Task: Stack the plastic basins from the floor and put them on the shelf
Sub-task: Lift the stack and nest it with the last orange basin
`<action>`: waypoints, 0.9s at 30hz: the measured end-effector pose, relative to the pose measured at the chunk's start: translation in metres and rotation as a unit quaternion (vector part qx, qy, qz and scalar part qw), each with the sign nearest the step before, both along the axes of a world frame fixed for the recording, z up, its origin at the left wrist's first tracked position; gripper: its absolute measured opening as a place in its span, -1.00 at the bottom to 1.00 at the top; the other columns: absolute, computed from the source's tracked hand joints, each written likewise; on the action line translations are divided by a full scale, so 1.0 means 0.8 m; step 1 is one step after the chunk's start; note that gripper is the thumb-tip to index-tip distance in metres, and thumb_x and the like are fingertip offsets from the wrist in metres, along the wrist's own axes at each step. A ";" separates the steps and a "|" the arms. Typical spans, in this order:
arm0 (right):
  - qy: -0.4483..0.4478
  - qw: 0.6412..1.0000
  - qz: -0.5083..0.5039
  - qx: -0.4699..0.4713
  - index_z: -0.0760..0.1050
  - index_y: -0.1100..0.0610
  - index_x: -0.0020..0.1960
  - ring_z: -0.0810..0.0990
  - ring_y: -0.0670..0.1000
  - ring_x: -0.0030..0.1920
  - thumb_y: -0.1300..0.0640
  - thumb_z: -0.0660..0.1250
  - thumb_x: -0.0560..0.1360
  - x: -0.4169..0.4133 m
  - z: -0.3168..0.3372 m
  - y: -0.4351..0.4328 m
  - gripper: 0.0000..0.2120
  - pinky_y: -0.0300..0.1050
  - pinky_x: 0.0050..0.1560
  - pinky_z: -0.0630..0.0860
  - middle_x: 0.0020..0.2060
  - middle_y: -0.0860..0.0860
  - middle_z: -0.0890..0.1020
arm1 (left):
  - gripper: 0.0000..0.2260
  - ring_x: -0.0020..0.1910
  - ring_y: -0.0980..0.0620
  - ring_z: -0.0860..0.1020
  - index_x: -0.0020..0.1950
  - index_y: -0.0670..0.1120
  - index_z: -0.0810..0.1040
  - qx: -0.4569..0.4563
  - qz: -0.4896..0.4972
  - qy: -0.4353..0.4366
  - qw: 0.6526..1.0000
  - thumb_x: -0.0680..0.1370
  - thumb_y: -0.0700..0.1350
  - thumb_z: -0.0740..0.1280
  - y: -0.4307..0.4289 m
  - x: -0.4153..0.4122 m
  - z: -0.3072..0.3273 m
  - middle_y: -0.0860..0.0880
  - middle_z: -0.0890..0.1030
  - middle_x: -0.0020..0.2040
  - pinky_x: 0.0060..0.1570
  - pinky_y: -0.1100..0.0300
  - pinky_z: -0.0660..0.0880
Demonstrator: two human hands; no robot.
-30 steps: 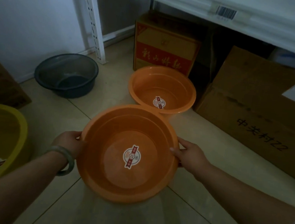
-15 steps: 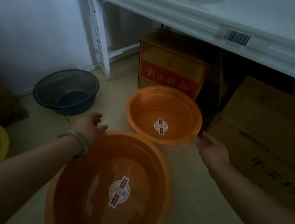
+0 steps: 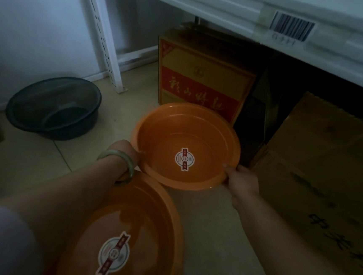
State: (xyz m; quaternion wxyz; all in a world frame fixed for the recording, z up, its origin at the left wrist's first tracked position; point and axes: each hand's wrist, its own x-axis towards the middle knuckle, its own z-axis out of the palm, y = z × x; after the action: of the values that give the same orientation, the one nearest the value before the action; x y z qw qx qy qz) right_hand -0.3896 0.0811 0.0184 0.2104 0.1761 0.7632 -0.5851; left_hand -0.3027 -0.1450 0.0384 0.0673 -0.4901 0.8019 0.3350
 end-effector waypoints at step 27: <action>0.195 0.968 0.077 -0.136 0.48 0.05 0.26 0.64 -0.05 -0.11 0.12 0.38 0.46 0.120 0.137 -0.049 -0.63 -0.13 -0.08 0.56 -0.18 -0.12 0.61 | -0.87 -0.30 0.12 0.60 -0.14 0.07 0.52 -0.027 0.095 0.348 0.932 0.49 -0.18 0.30 -0.011 0.196 0.170 0.10 0.58 -0.28 -0.38 0.27 0.47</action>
State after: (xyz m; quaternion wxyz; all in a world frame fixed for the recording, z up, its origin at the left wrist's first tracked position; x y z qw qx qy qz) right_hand -0.2934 0.0422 0.1279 0.1237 -0.0307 0.7138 -0.6887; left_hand -0.1462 -0.1534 0.1746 -0.2620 -0.4185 0.7332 0.4676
